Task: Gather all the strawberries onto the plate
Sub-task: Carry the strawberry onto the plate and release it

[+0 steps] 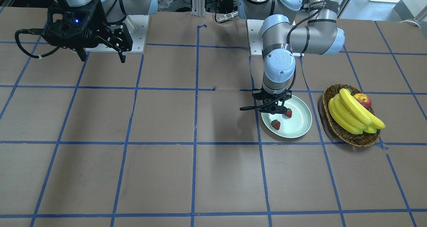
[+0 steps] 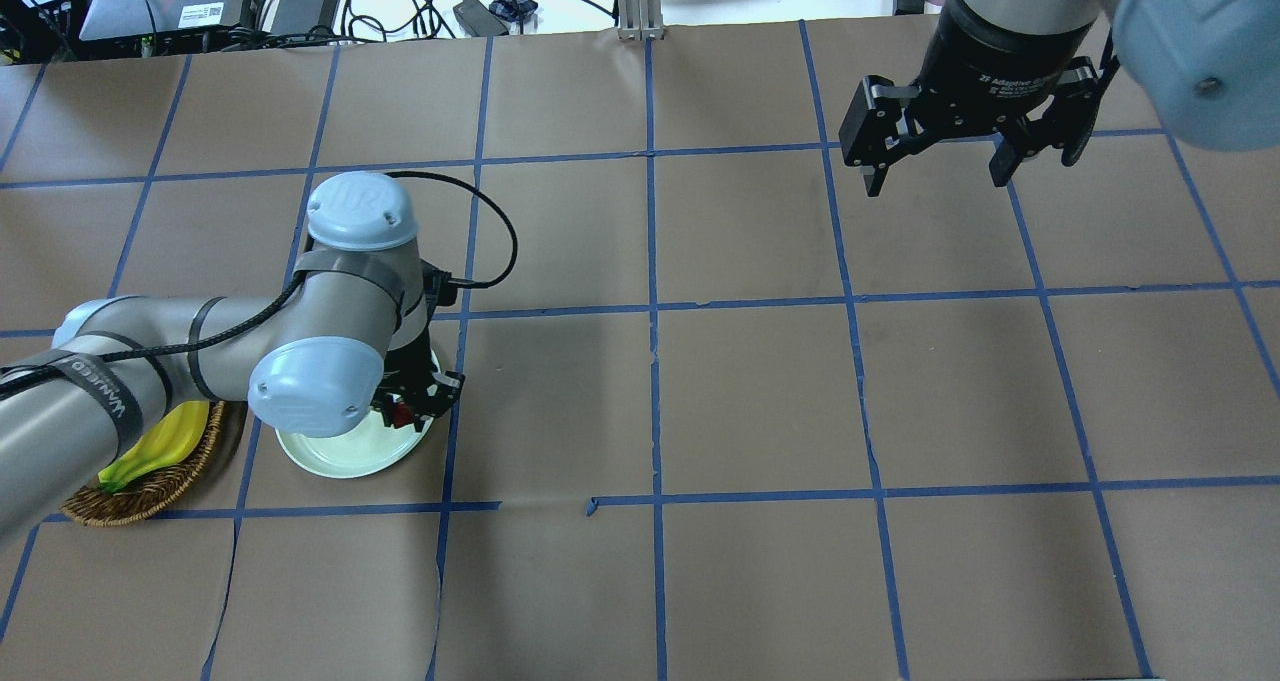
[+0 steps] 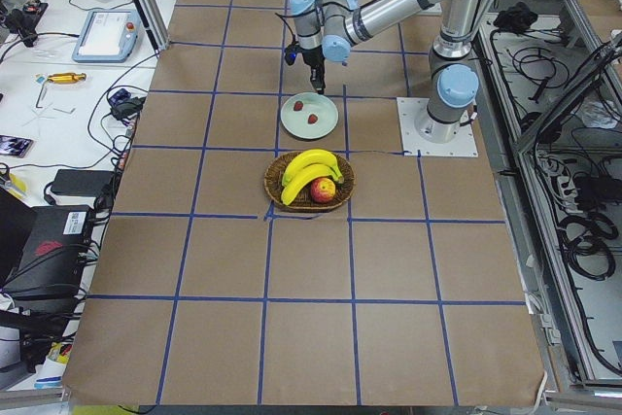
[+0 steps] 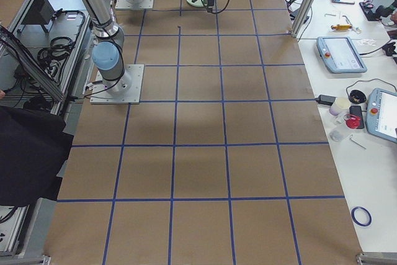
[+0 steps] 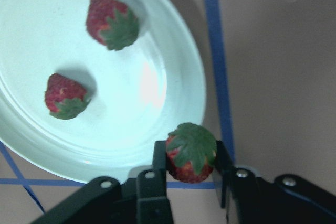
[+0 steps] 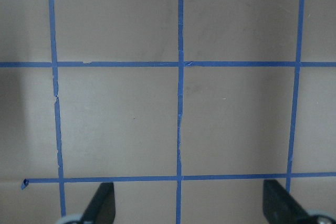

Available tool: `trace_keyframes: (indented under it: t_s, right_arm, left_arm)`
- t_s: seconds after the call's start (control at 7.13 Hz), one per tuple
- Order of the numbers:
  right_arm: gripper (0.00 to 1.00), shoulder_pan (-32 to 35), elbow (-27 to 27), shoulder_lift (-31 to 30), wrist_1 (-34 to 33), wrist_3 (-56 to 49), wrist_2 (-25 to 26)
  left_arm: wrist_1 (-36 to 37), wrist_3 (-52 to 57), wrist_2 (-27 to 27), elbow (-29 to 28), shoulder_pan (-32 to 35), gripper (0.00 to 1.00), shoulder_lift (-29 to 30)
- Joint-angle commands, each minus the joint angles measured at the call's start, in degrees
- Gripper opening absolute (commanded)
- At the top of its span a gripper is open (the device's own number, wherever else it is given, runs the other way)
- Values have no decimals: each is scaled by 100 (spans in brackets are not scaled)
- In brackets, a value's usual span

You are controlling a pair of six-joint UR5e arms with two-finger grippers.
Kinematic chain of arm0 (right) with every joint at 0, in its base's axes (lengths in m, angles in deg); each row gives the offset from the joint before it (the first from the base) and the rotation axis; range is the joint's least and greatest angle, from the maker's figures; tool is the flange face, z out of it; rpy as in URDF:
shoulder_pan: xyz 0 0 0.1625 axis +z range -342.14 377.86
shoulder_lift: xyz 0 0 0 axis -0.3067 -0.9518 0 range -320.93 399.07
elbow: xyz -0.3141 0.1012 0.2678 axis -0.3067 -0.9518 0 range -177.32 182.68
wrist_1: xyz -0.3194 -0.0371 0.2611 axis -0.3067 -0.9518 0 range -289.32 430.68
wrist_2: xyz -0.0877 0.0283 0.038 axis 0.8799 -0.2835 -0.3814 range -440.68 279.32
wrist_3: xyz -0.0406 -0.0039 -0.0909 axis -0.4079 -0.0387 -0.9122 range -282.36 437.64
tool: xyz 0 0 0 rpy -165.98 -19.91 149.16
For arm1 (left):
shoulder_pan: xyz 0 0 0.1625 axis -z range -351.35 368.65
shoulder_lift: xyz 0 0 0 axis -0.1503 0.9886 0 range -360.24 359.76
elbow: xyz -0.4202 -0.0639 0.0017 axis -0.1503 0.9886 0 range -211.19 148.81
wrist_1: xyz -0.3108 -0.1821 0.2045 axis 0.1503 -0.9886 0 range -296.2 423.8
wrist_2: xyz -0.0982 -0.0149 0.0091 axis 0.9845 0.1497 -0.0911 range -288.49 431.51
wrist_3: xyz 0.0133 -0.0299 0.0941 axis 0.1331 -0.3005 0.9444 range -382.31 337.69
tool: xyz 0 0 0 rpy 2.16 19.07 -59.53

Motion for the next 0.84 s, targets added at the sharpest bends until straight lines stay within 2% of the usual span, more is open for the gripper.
trace_keyframes:
  t_s: [0.0,0.28,0.42,0.56,0.7]
  right_arm:
    - [100,-8,-3,0,7,0,-7]
    - [100,-8,-3,0,7,0,-7]
    - [100,-8,-3,0,7,0,-7]
    - [100,-8,-3,0,7,0,-7]
    - [100,-8,6,0,7,-9,-7]
  left_arm:
    - [634,528,-41,328,-476,21,78]
    - [653,432,-32,319,-424,80,-35]
    - [697,327,-23,171,-345,100,-184]
    - [515,300,72,-239,-161,100,-394]
    - [-88,-49,360,-765,110,100,-562]
